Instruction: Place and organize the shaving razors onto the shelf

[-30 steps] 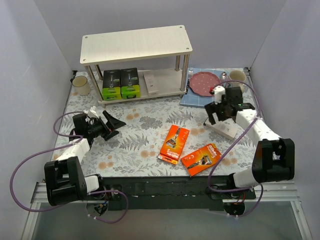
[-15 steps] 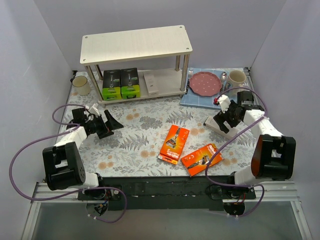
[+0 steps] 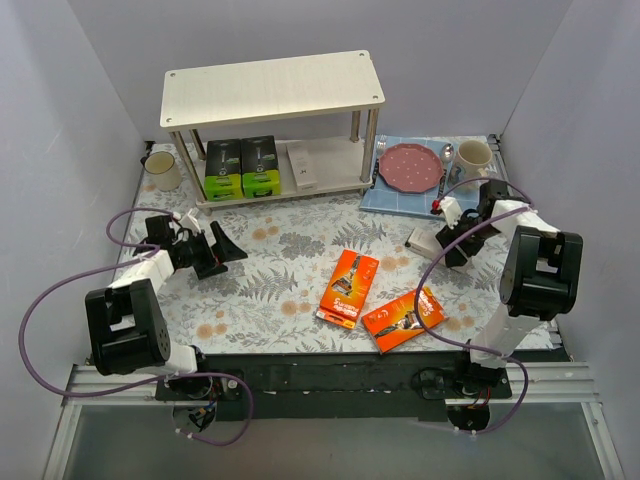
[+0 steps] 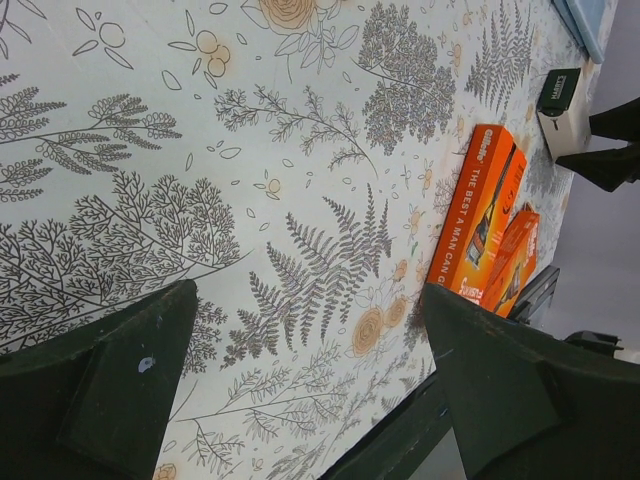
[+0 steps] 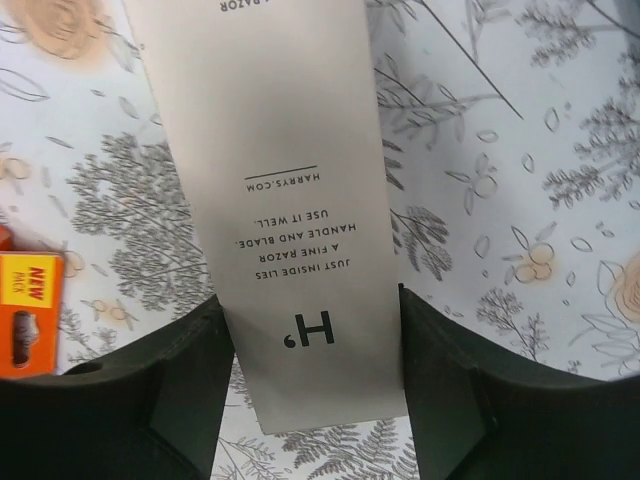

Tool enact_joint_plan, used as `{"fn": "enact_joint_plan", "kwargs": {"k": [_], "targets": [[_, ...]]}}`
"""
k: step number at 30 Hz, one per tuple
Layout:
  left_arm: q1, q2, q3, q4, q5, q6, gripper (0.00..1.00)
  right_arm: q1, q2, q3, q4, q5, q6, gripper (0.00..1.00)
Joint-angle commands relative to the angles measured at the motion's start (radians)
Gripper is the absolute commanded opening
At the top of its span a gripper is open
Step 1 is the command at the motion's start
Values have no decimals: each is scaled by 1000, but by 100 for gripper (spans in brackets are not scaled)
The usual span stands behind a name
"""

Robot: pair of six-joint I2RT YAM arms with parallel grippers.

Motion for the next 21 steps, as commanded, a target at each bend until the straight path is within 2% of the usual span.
{"fn": "enact_joint_plan", "kwargs": {"k": [1, 4, 6, 7, 8, 11, 17, 21], "targets": [[4, 5, 36, 34, 17, -17, 95, 56, -91, 31, -89, -119, -48, 64], [4, 13, 40, 37, 28, -22, 95, 143, -149, 93, -107, -167, 103, 62], [4, 10, 39, 44, 28, -27, 95, 243, -194, 137, -61, -141, 322, 61], [4, 5, 31, 49, 31, -36, 95, 307, -209, 143, 26, -112, 399, 61], [4, 2, 28, 54, 34, -41, 95, 338, -226, 142, 70, -81, 542, 61], [4, -15, 14, 64, 36, -50, 95, 439, -251, 159, 209, -12, 684, 60], [4, -35, 22, 37, 39, -48, 95, 550, -189, 200, 403, 89, 1007, 60], [4, -43, 33, 35, 34, -39, 95, 599, -78, 252, 465, 212, 1200, 57]]}}
